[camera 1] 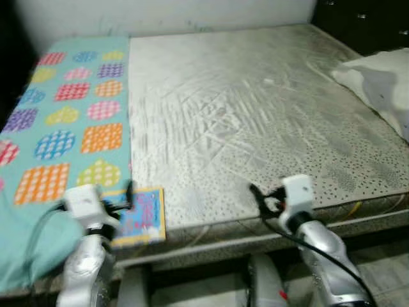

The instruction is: Clean up the room

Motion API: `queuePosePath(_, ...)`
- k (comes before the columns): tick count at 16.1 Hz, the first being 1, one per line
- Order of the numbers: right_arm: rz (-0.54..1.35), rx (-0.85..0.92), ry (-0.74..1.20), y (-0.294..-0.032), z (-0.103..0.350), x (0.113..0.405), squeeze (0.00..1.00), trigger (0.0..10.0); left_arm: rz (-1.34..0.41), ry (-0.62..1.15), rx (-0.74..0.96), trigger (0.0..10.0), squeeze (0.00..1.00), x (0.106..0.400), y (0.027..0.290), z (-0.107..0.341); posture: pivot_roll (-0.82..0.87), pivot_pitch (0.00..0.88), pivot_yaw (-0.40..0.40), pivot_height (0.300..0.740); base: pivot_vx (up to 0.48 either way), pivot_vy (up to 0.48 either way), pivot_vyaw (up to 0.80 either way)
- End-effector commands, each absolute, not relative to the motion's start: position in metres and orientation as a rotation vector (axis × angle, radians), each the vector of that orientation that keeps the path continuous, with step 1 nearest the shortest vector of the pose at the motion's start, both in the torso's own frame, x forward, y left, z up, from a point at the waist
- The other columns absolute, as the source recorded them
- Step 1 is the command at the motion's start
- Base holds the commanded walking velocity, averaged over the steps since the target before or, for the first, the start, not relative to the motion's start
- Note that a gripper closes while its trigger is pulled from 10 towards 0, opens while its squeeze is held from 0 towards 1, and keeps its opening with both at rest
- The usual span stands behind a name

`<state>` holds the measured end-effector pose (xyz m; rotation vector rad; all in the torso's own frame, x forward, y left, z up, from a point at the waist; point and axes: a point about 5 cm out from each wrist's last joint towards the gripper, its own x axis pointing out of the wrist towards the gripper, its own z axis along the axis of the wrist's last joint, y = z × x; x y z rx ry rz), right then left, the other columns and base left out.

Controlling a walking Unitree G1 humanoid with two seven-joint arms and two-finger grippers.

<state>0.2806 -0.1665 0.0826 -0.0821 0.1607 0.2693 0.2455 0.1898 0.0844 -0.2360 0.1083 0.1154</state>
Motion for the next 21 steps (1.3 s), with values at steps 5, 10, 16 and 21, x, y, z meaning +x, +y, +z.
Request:
queuePosePath(5, 0.302, -0.083, 0.135, -0.159, 0.086, 0.282, 0.0, 10.0, 0.18, 0.123, -0.221, 10.0, 0.0, 0.244, 0.203, 0.082, -0.09, 0.032, 0.02, 0.544, 0.0, 0.0, 0.59)
queuePosePath(10, 0.286, -0.087, 0.148, -0.163, 0.084, 0.281, 0.0, 10.0, 0.22, 0.156, -0.229, 10.0, 0.0, 0.253, 0.216, 0.078, -0.09, 0.035, 0.013, 0.544, 0.0, 0.0, 0.48)
queuePosePath(16, 0.289, -0.079, 0.164, -0.164, 0.081, 0.28, 0.0, 10.0, 0.23, 0.17, -0.232, 10.0, 0.0, 0.25, 0.218, 0.075, -0.09, 0.054, 0.009, 0.524, 0.0, 0.0, 0.0)
queuePosePath(21, 0.275, -0.075, 0.174, -0.169, 0.081, 0.276, 0.0, 10.0, 0.264, 0.165, -0.237, 10.0, 0.0, 0.253, 0.224, 0.076, -0.1, 0.074, 0.002, 0.509, 0.0, 0.0, 0.0)
